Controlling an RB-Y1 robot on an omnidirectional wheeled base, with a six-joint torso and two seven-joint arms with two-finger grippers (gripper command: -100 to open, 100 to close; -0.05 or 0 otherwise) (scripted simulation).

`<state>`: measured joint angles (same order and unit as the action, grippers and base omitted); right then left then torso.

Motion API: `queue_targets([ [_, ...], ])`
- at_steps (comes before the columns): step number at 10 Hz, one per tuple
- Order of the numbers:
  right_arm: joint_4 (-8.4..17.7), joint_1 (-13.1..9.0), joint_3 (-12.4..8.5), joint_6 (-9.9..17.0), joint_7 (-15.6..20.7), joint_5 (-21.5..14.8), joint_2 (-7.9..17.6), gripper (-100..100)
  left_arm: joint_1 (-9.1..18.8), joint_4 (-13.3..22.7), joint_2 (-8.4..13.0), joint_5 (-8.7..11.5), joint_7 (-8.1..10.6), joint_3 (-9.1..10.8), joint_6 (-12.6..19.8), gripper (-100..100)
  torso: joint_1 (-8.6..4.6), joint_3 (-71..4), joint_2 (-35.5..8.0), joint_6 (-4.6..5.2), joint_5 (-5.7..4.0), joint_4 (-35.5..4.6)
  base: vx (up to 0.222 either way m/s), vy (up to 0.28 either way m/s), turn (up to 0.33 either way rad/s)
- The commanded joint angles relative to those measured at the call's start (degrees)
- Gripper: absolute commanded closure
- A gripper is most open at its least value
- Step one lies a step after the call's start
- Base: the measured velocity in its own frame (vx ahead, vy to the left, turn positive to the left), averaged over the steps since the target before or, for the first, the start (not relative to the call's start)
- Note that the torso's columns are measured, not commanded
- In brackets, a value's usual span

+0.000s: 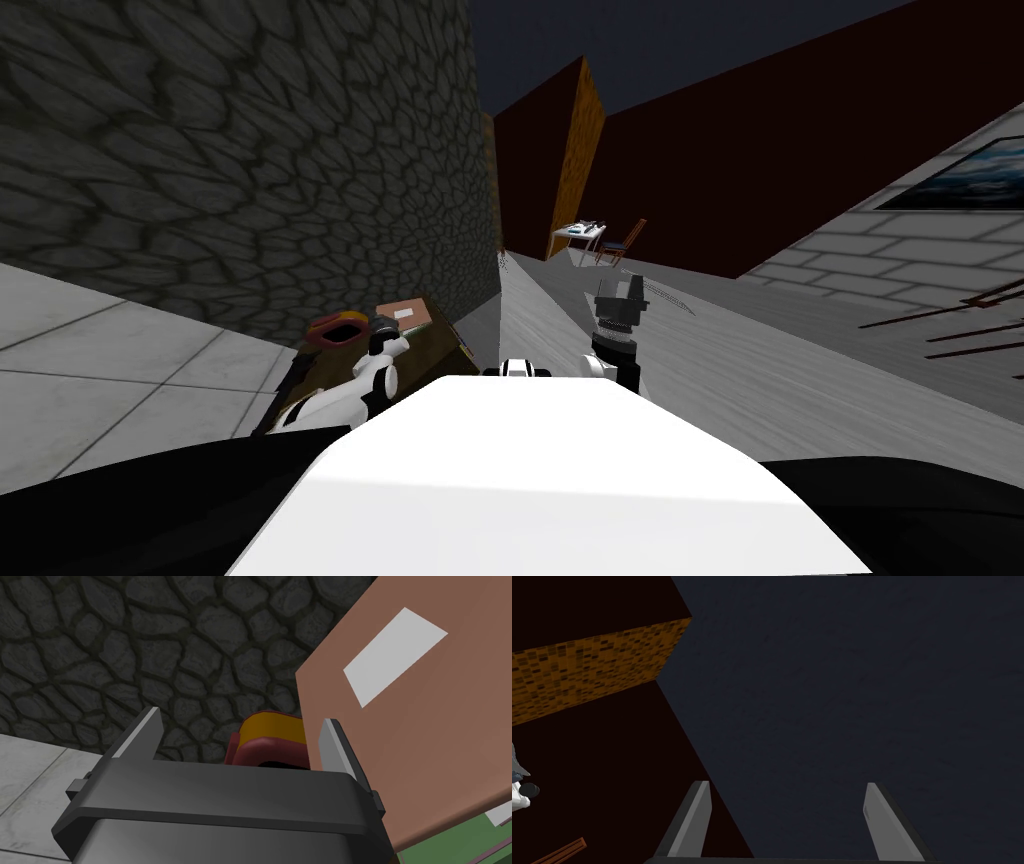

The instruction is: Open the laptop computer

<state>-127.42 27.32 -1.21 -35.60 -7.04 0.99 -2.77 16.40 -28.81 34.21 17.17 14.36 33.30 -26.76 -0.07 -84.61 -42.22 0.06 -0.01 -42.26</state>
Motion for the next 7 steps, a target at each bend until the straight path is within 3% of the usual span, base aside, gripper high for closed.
queue_targets([
  [1,0.0,0.0,0.0,0.0,0.0,0.0,0.0,0,2.2,1.9,-2.5,-2.5,-0.28,-0.46,1.2,-100,0.08,0.0,0.0,-0.11,0.0,0.0,0.024,0.016,0.201],
  [2,0.0,0.0,0.0,0.0,0.0,0.0,0.0,0,2.2,-1.0,-2.5,-2.5,-0.28,-0.46,1.2,-100,0.09,0.1,-0.1,-0.06,0.04,0.0,0.01,0.006,-0.007],
  [3,0.0,0.0,0.0,0.0,0.0,0.0,0.0,0,4.2,-2.5,-4.7,-4.8,-0.37,-0.96,2.8,-100,0.04,0.1,-0.1,-0.01,-0.01,-0.1,0.017,0.022,0.234],
  [4,0.0,0.0,0.0,0.0,0.0,0.0,0.0,0,4.2,-2.5,-4.7,-4.8,-0.37,-0.96,2.8,-100,0.08,0.1,-0.1,-0.1,0.0,0.0,0.018,0.02,0.243],
  [6,0.0,0.0,0.0,0.0,0.0,0.0,0.0,0,7.9,-5.3,-8.7,-8.8,-0.54,-1.96,5.8,-100,0.11,0.0,0.0,-0.09,0.02,0.0,0.03,0.032,0.451],
  [7,0.0,0.0,0.0,0.0,0.0,0.0,0.0,0,8.2,-0.7,-8.9,-9.5,-0.54,-1.96,4.9,-100,0.11,0.0,0.0,-0.04,0.02,0.0,0.035,0.021,0.165],
])
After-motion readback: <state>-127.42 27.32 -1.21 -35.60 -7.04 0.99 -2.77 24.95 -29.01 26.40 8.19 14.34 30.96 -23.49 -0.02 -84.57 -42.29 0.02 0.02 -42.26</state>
